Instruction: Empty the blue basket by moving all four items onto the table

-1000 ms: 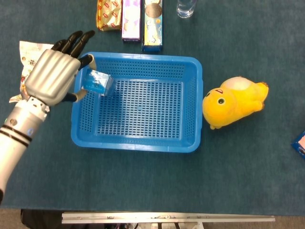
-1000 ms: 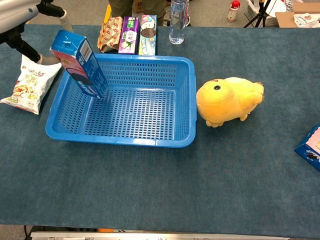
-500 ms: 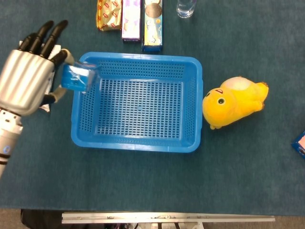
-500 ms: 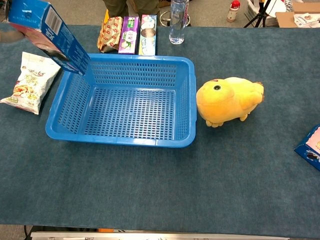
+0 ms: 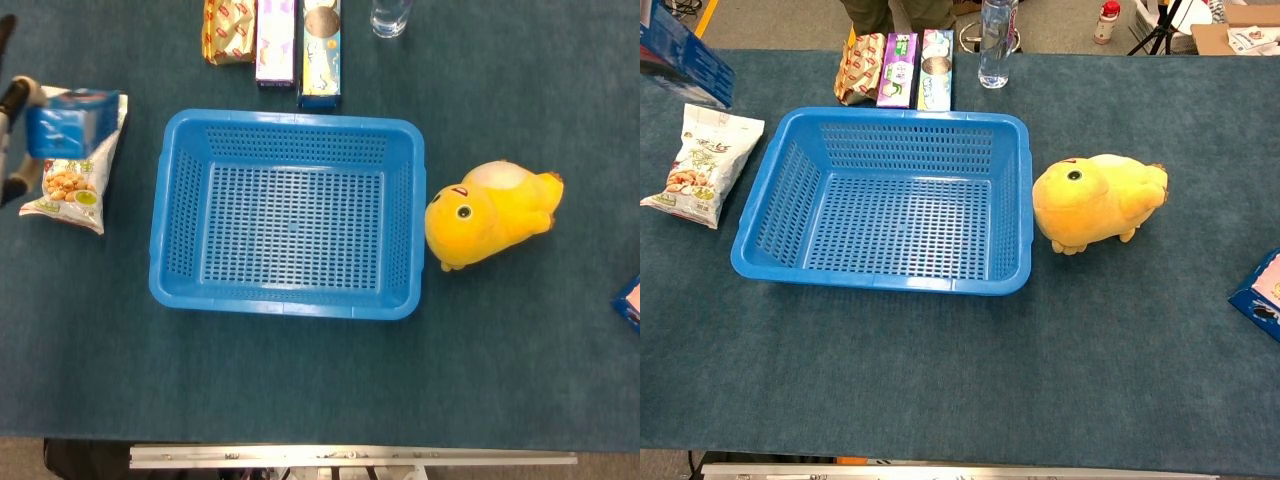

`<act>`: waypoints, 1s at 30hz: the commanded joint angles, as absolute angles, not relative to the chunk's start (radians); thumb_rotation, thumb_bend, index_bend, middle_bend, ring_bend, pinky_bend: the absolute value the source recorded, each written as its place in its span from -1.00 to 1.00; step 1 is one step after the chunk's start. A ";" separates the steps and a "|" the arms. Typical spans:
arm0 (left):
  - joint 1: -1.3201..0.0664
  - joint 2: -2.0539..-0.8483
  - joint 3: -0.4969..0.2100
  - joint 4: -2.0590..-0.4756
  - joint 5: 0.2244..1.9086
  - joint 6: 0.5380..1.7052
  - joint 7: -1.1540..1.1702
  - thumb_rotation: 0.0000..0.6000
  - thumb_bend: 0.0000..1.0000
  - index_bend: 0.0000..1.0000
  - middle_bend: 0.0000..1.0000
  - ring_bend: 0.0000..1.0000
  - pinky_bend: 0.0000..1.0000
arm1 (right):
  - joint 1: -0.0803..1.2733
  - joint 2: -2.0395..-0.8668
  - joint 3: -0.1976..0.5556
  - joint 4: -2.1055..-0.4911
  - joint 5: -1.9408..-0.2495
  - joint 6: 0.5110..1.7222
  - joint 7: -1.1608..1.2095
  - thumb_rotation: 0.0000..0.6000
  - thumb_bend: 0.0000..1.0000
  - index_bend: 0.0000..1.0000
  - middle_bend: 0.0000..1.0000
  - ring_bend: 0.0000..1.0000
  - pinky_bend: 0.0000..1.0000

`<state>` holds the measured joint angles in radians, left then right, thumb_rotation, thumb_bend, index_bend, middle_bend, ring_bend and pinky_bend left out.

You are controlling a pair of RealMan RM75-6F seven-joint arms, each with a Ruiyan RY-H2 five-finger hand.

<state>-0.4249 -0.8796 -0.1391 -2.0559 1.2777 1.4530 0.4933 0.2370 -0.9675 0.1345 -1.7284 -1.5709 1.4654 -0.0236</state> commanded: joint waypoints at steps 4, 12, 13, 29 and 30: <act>-0.393 -0.913 -0.143 -1.968 1.211 1.434 0.429 1.00 -0.60 0.45 -0.88 -1.00 -0.57 | 0.237 -0.970 0.134 -1.726 -1.566 1.461 -0.022 1.00 -1.00 -0.89 -0.61 -0.51 -0.23; -0.350 -0.959 -0.098 -1.880 1.186 1.388 0.365 1.00 -0.59 0.40 -0.88 -1.00 -0.57 | 0.235 -0.974 0.132 -1.723 -1.566 1.461 -0.018 1.00 -1.00 -0.89 -0.61 -0.51 -0.23; -0.344 -0.963 -0.093 -1.871 1.180 1.382 0.363 1.00 -0.59 0.35 -0.89 -1.00 -0.57 | 0.235 -0.974 0.132 -1.722 -1.566 1.461 -0.018 1.00 -1.00 -0.89 -0.61 -0.51 -0.23; -0.252 -0.935 -0.062 -1.907 1.216 1.435 0.330 1.00 -0.60 -0.75 -1.00 -1.00 -0.57 | 0.239 -0.978 0.132 -1.723 -1.562 1.451 -0.019 1.00 -1.00 -0.89 -0.61 -0.51 -0.23; -0.247 -0.929 -0.060 -1.916 1.219 1.438 0.329 1.00 -0.59 -0.78 -1.00 -1.00 -0.57 | 0.239 -0.978 0.132 -1.723 -1.562 1.451 -0.019 1.00 -1.00 -0.89 -0.61 -0.51 -0.23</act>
